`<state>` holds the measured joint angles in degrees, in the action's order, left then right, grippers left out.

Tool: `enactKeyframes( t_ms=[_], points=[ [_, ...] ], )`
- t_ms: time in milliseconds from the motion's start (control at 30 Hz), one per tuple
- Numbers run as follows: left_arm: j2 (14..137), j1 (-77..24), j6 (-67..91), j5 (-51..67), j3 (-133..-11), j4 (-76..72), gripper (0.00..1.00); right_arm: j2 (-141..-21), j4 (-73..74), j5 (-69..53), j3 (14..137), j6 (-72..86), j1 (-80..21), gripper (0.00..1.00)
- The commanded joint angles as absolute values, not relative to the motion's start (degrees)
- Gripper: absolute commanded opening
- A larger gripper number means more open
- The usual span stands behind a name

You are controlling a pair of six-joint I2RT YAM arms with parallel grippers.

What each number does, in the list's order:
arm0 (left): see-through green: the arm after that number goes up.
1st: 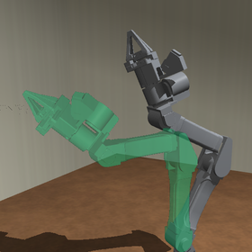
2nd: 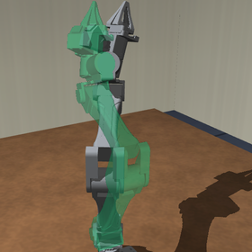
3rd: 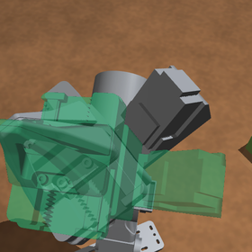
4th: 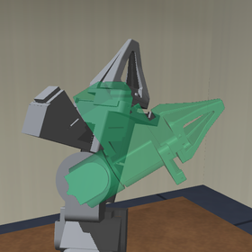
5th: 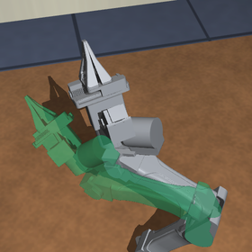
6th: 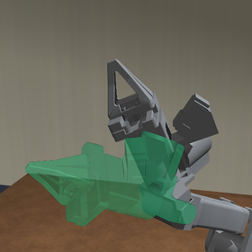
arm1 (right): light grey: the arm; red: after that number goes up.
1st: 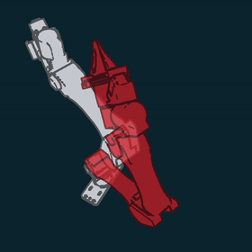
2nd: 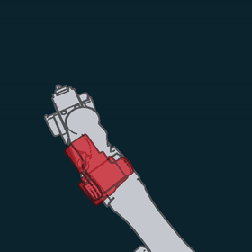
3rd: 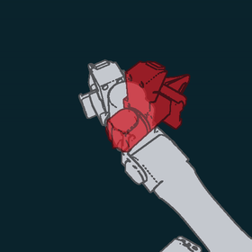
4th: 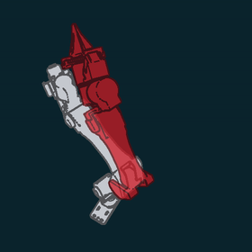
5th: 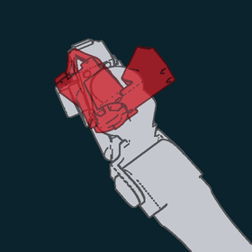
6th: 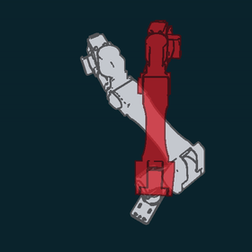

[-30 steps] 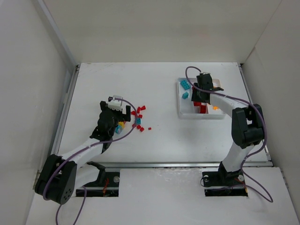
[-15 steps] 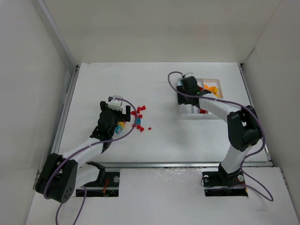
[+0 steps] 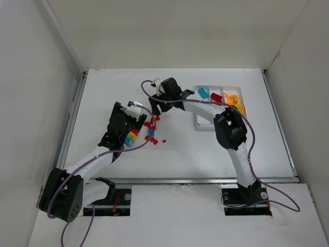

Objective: Sort the legos into containers by color

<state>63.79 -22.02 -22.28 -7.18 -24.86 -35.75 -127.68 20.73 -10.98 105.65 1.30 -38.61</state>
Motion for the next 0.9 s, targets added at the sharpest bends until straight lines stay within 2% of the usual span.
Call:
enactKeyframes(
  t_ms=[0, 133, 400, 600, 867],
  points=[
    [62.8, -21.8, -29.7, -5.1, -28.4, -32.7, 0.96, -128.8, 26.1, -12.0, 110.1, 0.3, -38.9, 0.81],
    [63.8, -21.8, -25.7, -5.1, -29.0, -26.8, 0.95, -128.8, 25.5, -8.0, 108.0, 1.3, -40.3, 0.77],
    [63.8, -21.8, -21.6, -5.1, -29.0, -25.3, 0.95, -129.8, 24.4, -5.9, 106.1, 1.8, -43.9, 0.72],
    [63.3, -21.8, -21.6, -5.1, -28.5, -25.3, 0.95, -129.6, 23.0, -0.9, 105.5, 3.6, -44.5, 0.58],
    [62.8, -21.8, -20.6, -5.1, -27.4, -25.3, 0.95, -127.7, 21.3, -0.8, 103.5, 4.3, -44.5, 0.58]
  ],
)
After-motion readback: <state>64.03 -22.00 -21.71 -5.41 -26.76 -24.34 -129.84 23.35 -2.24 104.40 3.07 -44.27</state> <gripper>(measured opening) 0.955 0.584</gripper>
